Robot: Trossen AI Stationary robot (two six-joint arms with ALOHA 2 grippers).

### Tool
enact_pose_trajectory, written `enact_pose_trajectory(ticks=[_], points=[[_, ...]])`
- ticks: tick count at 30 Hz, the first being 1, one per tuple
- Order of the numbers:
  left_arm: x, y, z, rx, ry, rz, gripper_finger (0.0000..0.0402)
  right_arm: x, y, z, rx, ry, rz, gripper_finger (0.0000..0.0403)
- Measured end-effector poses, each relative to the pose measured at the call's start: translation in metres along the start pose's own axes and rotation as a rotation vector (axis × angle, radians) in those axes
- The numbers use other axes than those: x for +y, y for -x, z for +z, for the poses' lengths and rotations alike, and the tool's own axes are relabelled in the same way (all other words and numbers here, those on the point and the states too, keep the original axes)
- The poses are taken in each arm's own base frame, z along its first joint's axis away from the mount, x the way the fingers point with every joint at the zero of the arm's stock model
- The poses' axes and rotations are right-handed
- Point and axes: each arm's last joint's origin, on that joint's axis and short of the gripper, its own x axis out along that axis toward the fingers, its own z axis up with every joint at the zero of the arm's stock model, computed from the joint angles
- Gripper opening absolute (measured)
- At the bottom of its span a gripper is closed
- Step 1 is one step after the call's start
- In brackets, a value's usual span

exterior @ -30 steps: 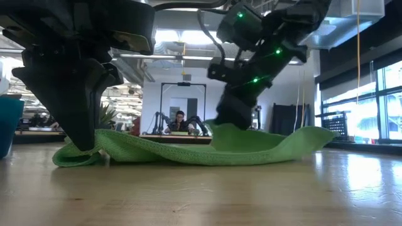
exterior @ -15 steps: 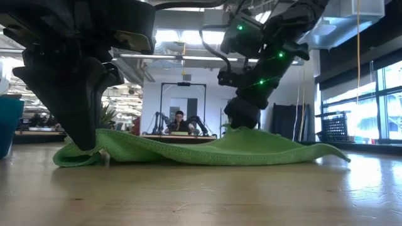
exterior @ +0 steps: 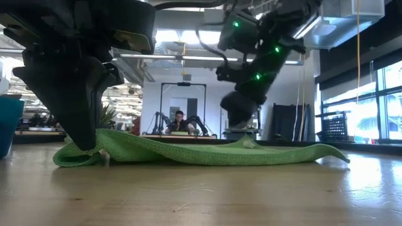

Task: Roll microfiber towels into tight, uniform cylinder then place into a basket
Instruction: Roll the green towel

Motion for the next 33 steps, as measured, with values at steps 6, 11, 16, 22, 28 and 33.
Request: enact_pose_trajectory(ticks=[6,11,16,22,28,33], points=[[0.000,0.000,0.000,-0.010,0.000,0.012,0.0000,0.010,0.033,0.021,0.044,-0.015,0.137,0.0158],[0.001,0.000,0.001,-0.016,0.054,0.020,0.0000,0.039,0.059,0.013,0.014,0.083,0.256,0.0158],[0.002,0.000,0.001,-0.016,0.057,0.020,0.0003,0.060,0.080,0.003,-0.013,0.149,0.303,0.0158],[0.001,0.000,0.001,-0.004,0.060,0.006,0.0039,0.075,0.097,-0.006,-0.027,0.201,0.368,0.0158],[0.002,0.000,0.001,0.045,0.061,-0.041,0.0081,0.087,0.100,-0.013,-0.020,0.222,0.438,0.0158],[0.010,0.015,0.006,0.054,0.136,-0.096,0.0085,0.094,0.089,-0.028,-0.033,0.198,0.544,0.0158]])
